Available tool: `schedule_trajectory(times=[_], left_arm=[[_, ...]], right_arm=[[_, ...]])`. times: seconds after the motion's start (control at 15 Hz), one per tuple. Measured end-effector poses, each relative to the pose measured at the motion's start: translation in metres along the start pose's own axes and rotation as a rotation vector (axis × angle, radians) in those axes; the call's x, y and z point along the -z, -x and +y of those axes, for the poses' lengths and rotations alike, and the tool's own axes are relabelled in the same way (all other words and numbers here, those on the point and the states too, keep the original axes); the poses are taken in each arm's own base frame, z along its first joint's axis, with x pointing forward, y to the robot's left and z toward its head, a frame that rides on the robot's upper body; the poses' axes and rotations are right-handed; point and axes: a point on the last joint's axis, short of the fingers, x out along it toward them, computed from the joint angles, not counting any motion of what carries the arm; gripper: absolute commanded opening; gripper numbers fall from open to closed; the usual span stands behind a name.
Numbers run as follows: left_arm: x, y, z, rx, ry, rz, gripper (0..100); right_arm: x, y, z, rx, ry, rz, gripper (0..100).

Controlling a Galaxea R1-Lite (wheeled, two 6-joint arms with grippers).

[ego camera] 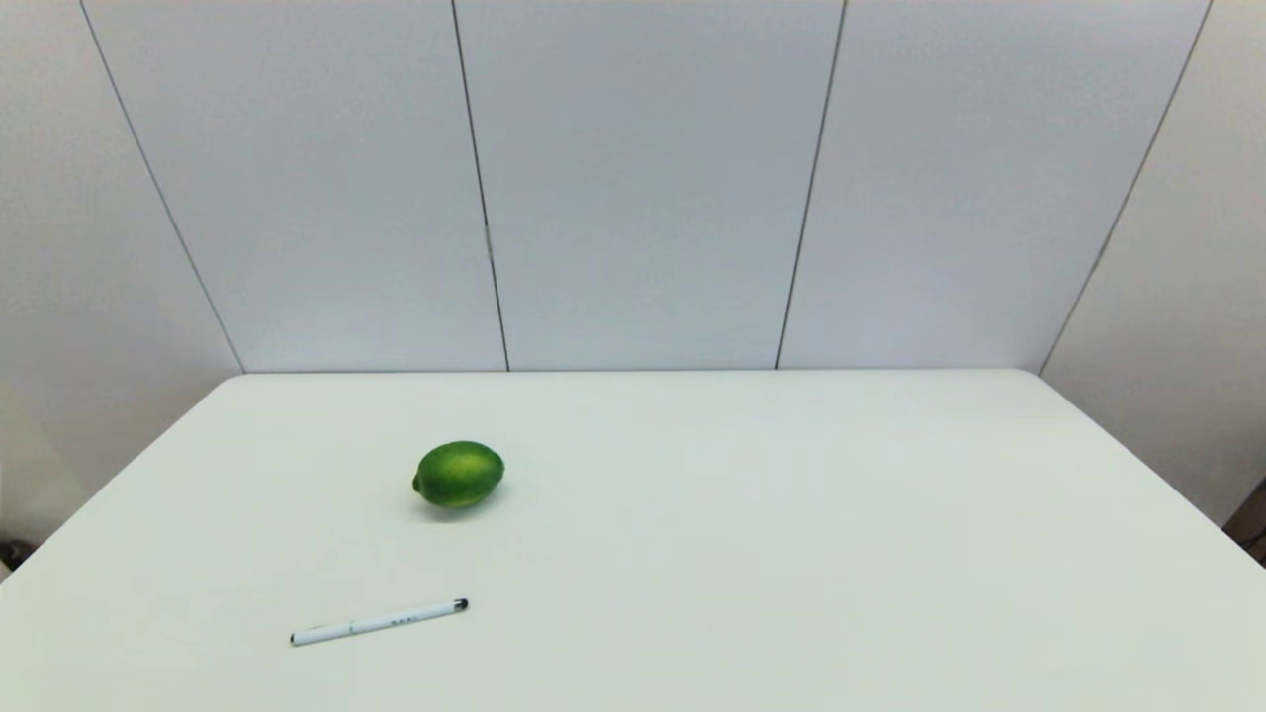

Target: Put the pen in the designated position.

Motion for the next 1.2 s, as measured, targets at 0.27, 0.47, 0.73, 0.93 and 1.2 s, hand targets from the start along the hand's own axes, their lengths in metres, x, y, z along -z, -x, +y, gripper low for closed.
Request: schedule_trajectory(times=[0.27,0.47,0.73,0.93,1.2], left_arm=[[0.0,-0.001,0.0,-0.011,0.012,0.018,100],[-0.01,-0.005,0.001,-0.011,0.006,0.054,100],[-0.054,-0.013,0.003,-0.008,0.002,0.057,100],[-0.092,-0.027,0.006,-0.007,0.0,0.066,100],[-0.145,-0.057,0.009,-0.003,-0.001,0.069,100]], right_arm=[[0.0,0.0,0.0,0.0,0.0,0.0,100],[0.0,0.0,0.0,0.0,0.0,0.0,100],[0.0,0.0,0.0,0.0,0.0,0.0,100],[0.0,0.0,0.0,0.0,0.0,0.0,100],[0.0,0.0,0.0,0.0,-0.001,0.0,100]])
